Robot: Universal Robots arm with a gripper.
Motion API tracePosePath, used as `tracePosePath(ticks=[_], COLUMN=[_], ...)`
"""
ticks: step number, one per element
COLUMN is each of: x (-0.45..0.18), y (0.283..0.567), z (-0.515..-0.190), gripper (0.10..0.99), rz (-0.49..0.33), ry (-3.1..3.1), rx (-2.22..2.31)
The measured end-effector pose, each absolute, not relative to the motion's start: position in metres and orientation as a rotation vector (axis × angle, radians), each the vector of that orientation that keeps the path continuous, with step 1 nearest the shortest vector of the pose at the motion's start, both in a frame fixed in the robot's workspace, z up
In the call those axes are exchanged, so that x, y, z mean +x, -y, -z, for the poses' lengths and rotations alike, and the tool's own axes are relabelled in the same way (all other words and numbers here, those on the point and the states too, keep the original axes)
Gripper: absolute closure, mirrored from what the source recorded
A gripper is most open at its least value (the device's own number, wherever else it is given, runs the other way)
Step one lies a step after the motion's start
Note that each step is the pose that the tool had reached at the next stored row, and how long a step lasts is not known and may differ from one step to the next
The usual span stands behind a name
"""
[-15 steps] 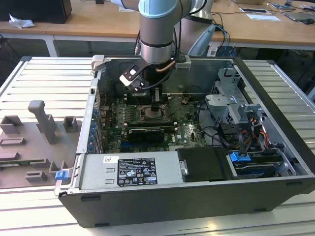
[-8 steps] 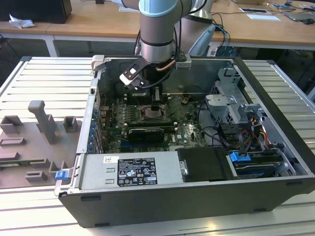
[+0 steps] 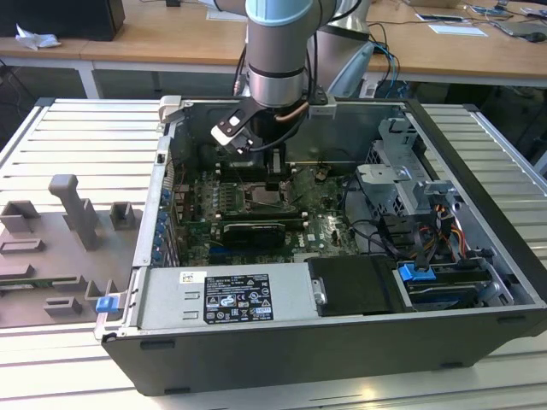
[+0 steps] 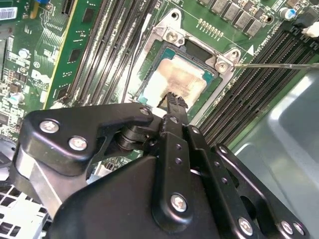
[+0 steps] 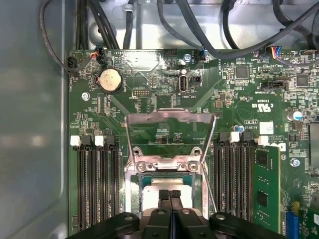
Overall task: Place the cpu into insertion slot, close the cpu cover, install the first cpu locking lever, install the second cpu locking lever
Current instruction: 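Close the cpu cover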
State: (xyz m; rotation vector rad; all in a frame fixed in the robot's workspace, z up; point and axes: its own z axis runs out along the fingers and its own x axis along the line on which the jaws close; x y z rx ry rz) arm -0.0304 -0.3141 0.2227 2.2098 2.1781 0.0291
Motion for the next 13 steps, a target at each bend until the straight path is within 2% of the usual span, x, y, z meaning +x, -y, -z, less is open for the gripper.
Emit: tracePosePath(ticks=[8, 13], x=[-0.026, -0.026], y=[0.314, 0.314], z=[-0.224, -0.238], gripper=[0.98, 0.98], rz=[-0.03, -0.03], ry=[-2.178, -2.178], rx=[2.21, 2.21])
